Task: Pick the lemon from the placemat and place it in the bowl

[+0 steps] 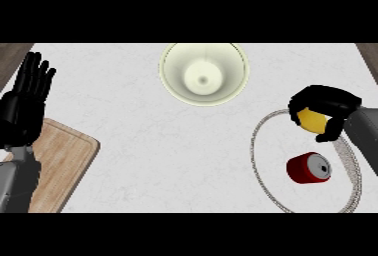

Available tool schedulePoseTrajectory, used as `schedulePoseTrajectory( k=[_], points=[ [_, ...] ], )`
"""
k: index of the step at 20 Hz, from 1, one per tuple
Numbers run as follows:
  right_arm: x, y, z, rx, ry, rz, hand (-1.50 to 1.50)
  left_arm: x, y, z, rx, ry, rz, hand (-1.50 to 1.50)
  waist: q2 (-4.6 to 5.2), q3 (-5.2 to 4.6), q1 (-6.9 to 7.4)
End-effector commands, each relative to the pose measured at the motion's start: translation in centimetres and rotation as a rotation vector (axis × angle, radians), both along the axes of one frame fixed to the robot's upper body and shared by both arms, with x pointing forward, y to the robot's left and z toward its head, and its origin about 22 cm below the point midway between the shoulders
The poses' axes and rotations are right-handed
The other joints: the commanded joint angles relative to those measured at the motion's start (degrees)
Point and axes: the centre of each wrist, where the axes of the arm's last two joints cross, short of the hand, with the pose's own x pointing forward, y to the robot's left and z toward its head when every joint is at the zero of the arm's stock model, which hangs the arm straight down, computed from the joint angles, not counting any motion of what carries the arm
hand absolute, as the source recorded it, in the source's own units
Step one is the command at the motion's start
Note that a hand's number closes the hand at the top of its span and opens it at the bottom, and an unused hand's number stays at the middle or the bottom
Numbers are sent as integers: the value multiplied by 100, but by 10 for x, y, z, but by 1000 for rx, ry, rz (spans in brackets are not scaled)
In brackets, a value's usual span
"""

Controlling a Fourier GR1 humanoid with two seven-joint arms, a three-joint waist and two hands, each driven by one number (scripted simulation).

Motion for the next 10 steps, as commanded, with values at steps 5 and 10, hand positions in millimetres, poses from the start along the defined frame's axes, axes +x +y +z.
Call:
schedulePoseTrajectory(
  k=[5,10],
  points=[
    [25,-57,107,-119,-192,-288,150,14,-26,22,10,-68,-103,0,321,52,612],
    [26,-74,151,-39,-319,-378,150,16,-33,17,-9,-42,-127,0,316,52,647]
  ],
)
